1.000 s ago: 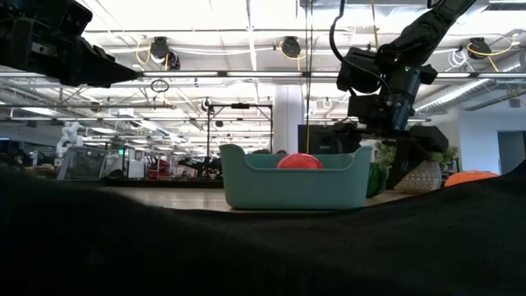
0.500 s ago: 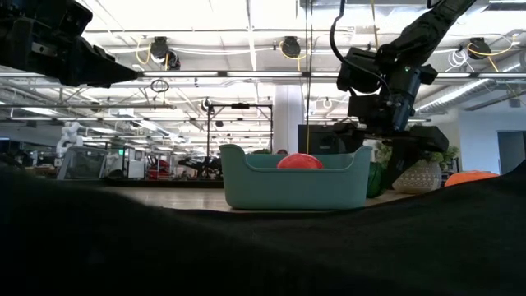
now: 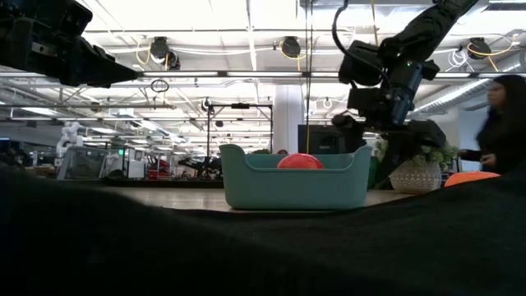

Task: Pick and placing Produce into tupperware
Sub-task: Put the green watermelon into the blue bin

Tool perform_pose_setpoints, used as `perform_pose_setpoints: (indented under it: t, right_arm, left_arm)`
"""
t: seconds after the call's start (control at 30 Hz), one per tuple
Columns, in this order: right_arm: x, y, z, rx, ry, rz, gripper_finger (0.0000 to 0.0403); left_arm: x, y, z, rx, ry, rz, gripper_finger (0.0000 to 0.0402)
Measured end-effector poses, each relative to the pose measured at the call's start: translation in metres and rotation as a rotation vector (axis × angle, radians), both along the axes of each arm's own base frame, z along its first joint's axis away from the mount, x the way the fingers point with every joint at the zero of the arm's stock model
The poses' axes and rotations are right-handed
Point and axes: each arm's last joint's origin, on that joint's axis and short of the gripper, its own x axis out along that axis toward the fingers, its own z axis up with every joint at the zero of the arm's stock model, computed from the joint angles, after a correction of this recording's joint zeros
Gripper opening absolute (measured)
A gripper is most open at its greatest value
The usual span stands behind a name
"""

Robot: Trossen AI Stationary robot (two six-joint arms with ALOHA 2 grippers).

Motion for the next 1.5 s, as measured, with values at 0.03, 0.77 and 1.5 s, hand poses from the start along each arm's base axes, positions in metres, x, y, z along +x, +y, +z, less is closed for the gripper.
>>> perform_pose_setpoints:
  t: [0.03, 0.77, 1.5]
  right_arm:
    - [0.0, 0.0, 0.002, -0.003, -0.009, -0.001, 0.0289]
    - [0.001, 0.004, 0.094, 0.025, -0.264, -0.132, 0.0289]
    - [-0.03, 0.027, 0.157, 0.282, -0.426, -0.407, 0.0289]
  left_arm:
    - [0.0, 0.0, 0.0, 0.0, 0.0, 0.0, 0.0015]
    - [0.0, 0.0, 0.0, -0.005, -0.004, 0.001, 0.0015]
    - [0.0, 0.0, 0.001, -0.005, -0.01, 0.001, 0.0015]
